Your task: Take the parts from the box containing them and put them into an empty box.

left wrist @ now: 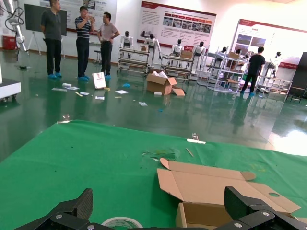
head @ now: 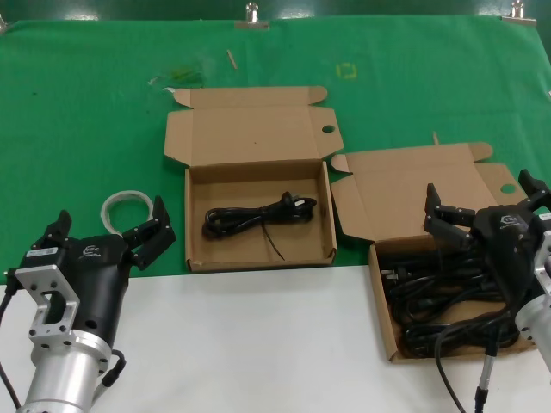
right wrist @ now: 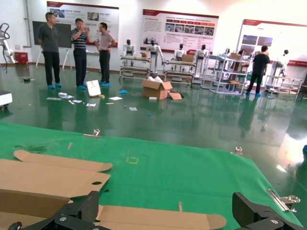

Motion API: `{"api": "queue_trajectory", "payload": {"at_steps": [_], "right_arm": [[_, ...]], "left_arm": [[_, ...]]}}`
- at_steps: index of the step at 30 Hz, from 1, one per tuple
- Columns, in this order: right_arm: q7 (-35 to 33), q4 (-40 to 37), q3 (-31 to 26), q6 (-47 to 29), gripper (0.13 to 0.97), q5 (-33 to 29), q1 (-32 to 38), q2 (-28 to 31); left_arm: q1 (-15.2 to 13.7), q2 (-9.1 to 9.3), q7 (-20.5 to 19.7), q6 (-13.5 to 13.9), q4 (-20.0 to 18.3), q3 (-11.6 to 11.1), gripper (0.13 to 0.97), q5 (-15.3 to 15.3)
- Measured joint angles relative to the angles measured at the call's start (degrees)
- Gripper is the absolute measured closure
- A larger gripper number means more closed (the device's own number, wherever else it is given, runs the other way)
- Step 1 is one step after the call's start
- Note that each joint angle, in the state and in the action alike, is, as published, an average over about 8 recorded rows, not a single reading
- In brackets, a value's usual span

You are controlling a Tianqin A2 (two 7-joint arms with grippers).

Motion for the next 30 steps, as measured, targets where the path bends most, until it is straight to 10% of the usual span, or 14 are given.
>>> {"api": "queue_trajectory", "payload": {"at_steps": [30], "right_arm": [[0.0, 0.0, 0.0, 0.0, 0.129, 0.0, 0.0, 0.0]], "left_arm": [[0.0, 0.0, 0.0, 0.0, 0.0, 0.0, 0.132, 0.0]]}}
